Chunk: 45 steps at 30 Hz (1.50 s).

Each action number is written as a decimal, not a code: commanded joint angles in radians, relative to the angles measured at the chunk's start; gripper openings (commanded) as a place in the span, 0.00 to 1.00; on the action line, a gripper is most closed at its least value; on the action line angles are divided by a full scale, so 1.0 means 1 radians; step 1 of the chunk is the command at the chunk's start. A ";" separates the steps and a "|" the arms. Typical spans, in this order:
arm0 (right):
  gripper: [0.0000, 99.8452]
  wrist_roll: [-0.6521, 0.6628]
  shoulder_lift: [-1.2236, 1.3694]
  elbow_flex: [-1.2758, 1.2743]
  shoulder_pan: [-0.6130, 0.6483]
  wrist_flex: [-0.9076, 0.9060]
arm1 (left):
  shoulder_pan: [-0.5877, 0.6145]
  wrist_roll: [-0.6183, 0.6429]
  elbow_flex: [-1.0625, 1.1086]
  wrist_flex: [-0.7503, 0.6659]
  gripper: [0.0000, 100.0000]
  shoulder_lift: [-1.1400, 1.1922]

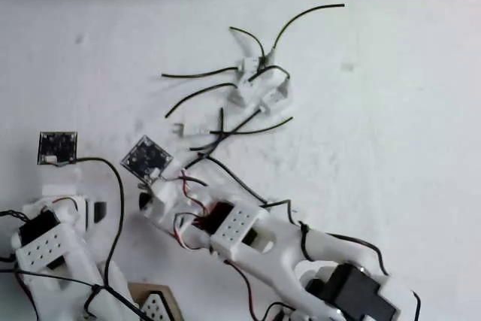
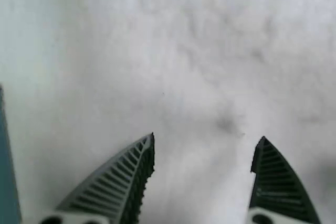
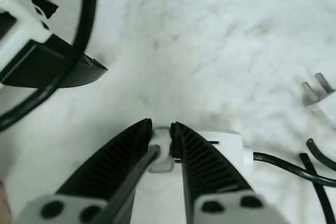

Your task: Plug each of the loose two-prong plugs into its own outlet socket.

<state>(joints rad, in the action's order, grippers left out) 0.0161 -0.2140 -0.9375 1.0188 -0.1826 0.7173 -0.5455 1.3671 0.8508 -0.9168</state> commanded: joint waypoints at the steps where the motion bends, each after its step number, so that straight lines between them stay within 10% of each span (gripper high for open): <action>1: 0.02 0.005 -0.012 0.038 -0.002 0.015 | 0.007 0.014 -0.003 -0.017 0.30 -0.025; 45: 0.02 0.071 0.128 0.043 -0.071 -0.061 | 0.010 0.014 -0.002 -0.015 0.30 -0.025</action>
<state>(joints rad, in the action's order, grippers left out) 0.0974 -0.0867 -0.9022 0.9620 -0.1887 0.7173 -0.5455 1.3671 0.8508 -0.9168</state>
